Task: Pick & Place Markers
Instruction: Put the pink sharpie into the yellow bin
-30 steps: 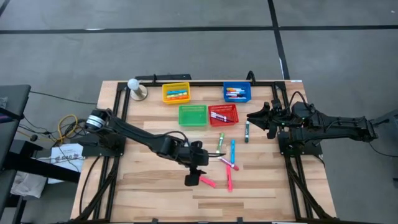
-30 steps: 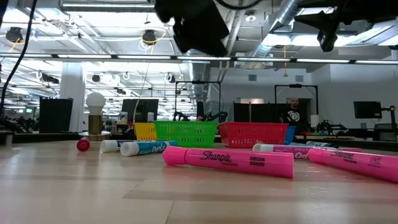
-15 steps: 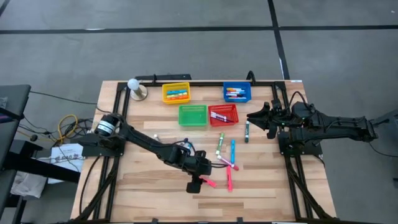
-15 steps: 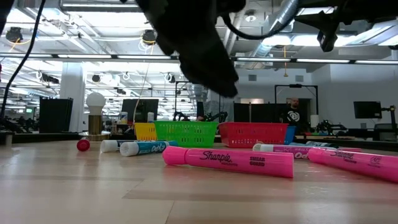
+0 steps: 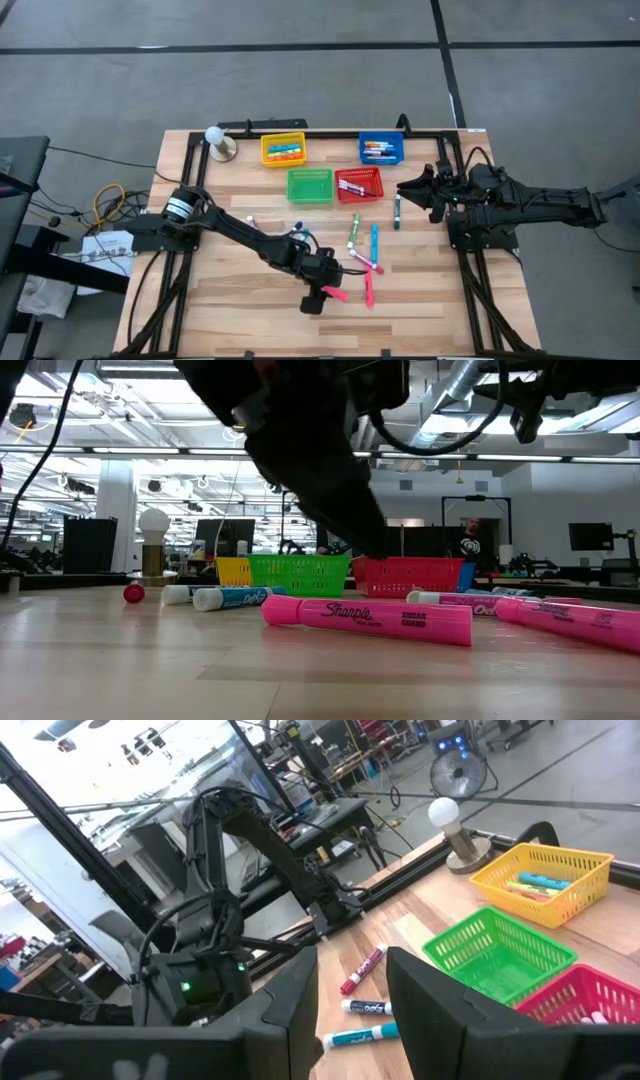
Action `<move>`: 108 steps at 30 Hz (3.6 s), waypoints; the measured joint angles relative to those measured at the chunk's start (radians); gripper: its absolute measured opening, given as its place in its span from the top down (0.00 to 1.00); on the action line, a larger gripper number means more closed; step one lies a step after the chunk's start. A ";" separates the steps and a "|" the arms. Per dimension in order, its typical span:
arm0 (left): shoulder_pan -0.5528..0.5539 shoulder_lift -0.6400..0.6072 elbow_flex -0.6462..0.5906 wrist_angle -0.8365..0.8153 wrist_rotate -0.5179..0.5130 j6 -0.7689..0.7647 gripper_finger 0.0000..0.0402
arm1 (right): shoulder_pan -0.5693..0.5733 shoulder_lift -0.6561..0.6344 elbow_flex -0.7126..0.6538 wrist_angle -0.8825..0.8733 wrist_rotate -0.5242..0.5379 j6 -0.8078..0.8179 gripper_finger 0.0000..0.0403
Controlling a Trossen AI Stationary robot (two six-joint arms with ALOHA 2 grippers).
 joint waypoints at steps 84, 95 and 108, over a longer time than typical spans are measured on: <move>0.600 -0.730 0.000 -0.162 -0.530 0.594 0.81 | 0.000 0.000 0.000 -0.044 0.007 0.000 0.72; 0.844 -0.611 0.000 -0.162 -0.358 0.773 0.81 | 0.000 0.000 0.000 -0.044 0.007 0.000 0.72; 1.040 -0.412 0.000 -0.163 -0.171 0.785 0.80 | 0.000 0.000 0.000 -0.044 0.007 0.000 0.72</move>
